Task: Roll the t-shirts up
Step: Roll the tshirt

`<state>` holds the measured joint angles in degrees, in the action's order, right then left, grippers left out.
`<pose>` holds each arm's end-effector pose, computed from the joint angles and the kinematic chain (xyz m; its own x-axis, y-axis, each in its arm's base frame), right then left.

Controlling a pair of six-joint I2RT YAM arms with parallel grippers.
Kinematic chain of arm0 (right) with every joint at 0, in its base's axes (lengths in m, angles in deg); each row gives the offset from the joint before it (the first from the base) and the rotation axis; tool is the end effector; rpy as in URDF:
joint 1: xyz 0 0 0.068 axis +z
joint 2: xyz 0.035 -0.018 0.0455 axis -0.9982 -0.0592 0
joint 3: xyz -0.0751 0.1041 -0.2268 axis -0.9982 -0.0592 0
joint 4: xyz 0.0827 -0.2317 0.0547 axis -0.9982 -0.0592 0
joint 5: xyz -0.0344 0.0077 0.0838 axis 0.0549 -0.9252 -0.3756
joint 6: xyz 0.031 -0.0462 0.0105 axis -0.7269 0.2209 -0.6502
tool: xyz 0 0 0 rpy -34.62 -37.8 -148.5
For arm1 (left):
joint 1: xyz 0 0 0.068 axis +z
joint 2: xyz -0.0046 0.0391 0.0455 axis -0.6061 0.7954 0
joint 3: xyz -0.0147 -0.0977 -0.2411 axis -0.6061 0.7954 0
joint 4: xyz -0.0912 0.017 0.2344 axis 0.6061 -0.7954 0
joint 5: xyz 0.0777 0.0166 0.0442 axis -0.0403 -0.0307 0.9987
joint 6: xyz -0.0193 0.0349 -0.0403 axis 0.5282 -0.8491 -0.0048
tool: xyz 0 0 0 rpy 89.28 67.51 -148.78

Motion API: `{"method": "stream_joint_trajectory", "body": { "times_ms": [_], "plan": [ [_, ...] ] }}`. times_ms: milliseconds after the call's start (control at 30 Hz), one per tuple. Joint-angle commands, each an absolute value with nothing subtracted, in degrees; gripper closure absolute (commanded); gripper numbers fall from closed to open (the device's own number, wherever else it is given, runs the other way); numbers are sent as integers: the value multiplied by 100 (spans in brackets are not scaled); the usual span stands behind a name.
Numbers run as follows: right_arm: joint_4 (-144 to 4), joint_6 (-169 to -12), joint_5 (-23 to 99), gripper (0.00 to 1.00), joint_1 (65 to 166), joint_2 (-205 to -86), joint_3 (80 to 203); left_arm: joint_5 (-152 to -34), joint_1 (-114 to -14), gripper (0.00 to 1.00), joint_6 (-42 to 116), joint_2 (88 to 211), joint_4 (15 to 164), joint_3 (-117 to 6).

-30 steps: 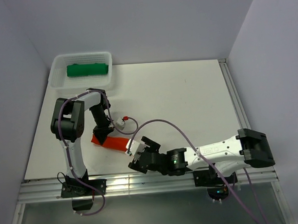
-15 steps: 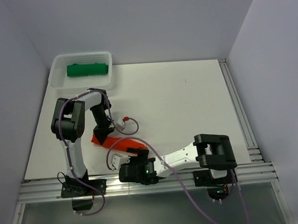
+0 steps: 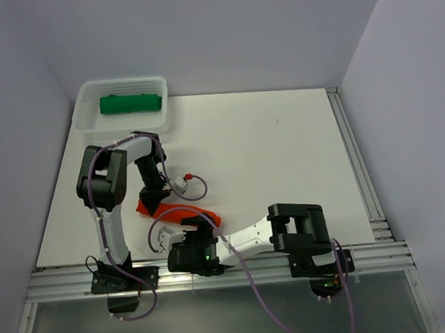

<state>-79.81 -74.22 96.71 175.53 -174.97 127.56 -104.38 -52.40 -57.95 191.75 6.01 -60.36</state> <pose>0.0376 0.3580 0.1271 0.0827 -0.9140 -0.3971 -0.6127 0.2677 -0.7436 0.2821 -0.0900 0.1329 -0.0258 0.9748 -0.2216 0.8171 -0.1071 -0.5665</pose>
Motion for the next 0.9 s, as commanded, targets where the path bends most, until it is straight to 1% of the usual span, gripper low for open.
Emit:
{"method": "stream_joint_trajectory", "body": {
  "times_ms": [0, 167, 333, 400, 433, 467, 567, 633, 867],
  "plan": [
    [-7898, -7357, 9667, 9, 17424, -17810, 12735, -9898, -5234, 100, -6128, 19535, 1626, -5823],
    [-7757, -7295, 9993, 9, 17397, -17994, 12770, -9907, -5242, 100, -6128, 19544, 1574, -5885],
    [-7862, -7365, 9721, 8, 17344, -18178, 12840, -9907, -5234, 100, -6136, 19526, 1556, -5893],
    [-7880, -7365, 9669, 12, 17335, -18301, 12901, -9907, -5242, 100, -6136, 19535, 1556, -5893],
    [-7889, -7391, 9607, 15, 17327, -18328, 12928, -9907, -5242, 100, -6136, 19544, 1556, -5876],
    [-7897, -7383, 9555, 21, 17318, -18381, 12971, -9890, -5242, 100, -6136, 19544, 1547, -5876],
    [-7967, -7400, 9362, 28, 17300, -18591, 13094, -9907, -5242, 100, -6154, 19535, 1556, -5858],
    [-7977, -7453, 9291, 29, 17222, -18671, 13112, -9907, -5242, 100, -6180, 19518, 1556, -5832],
    [-8003, -7532, 8308, 32, 16967, -18601, 12998, -9872, -5242, 100, -6251, 19368, 1565, -5700]
  ]
}}
